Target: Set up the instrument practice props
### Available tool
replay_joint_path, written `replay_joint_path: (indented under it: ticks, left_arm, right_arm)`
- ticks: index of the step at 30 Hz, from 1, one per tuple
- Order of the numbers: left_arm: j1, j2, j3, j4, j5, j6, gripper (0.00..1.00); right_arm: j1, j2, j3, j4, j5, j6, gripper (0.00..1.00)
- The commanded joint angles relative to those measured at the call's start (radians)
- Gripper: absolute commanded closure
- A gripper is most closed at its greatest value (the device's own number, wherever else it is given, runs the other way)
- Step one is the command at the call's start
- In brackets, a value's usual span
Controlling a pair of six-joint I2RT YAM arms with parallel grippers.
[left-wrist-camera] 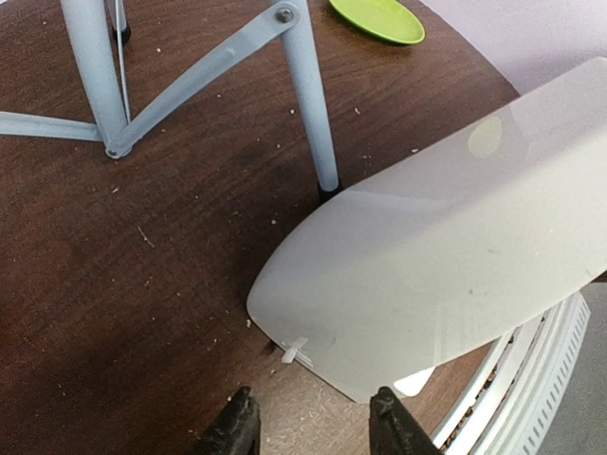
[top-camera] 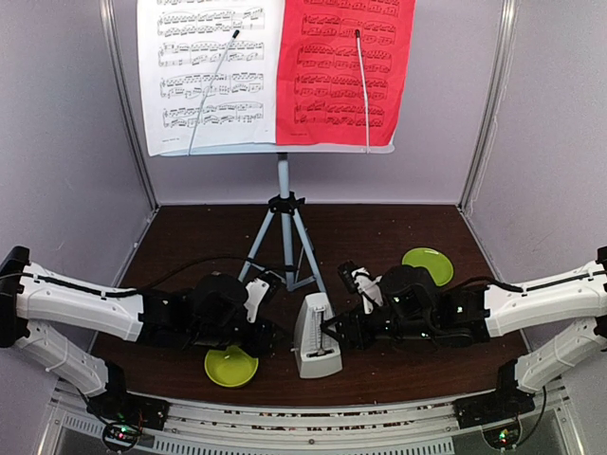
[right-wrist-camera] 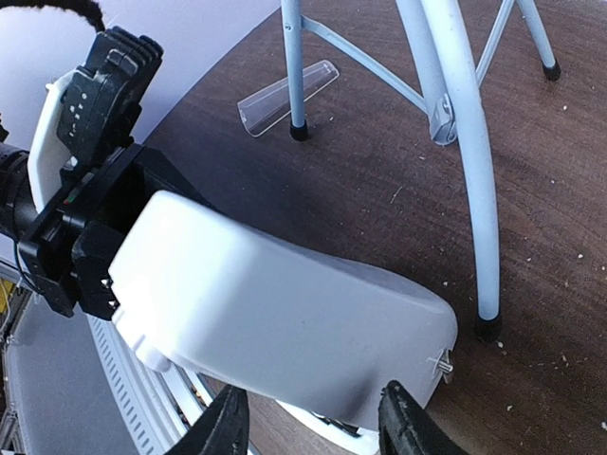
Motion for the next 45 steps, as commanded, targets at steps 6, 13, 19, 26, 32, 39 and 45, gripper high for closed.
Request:
replay_joint_path:
  ticks: [6, 13, 19, 26, 32, 39, 45]
  left_arm:
    - [-0.001, -0.043, -0.014, -0.02, -0.03, -0.003, 0.58]
    - [-0.001, -0.053, -0.007, -0.032, -0.049, 0.01, 0.58]
    - [-0.001, -0.069, -0.009, -0.044, -0.08, 0.009, 0.58]
    - [-0.001, -0.106, -0.012, -0.046, -0.13, 0.019, 0.58]
    - [-0.001, -0.11, -0.011, -0.054, -0.144, 0.024, 0.57]
    - [-0.001, -0.123, -0.006, -0.071, -0.168, 0.035, 0.55]
    - [-0.001, -0.137, -0.007, -0.083, -0.185, 0.047, 0.55]
  right_arm:
    - [0.0, -0.053, -0.051, 0.003, 0.056, 0.012, 0.62]
    - [0.005, -0.079, -0.078, 0.007, 0.026, 0.001, 0.51]
    - [0.043, -0.084, -0.048, -0.021, 0.045, -0.03, 0.29]
    - [0.09, -0.076, 0.0, -0.048, 0.108, -0.049, 0.2]
    - [0.098, -0.035, 0.074, -0.097, 0.159, -0.058, 0.15]
    - [0.098, -0.029, 0.112, -0.151, 0.229, -0.063, 0.08]
    - [0.088, -0.074, 0.105, -0.266, 0.322, -0.099, 0.07]
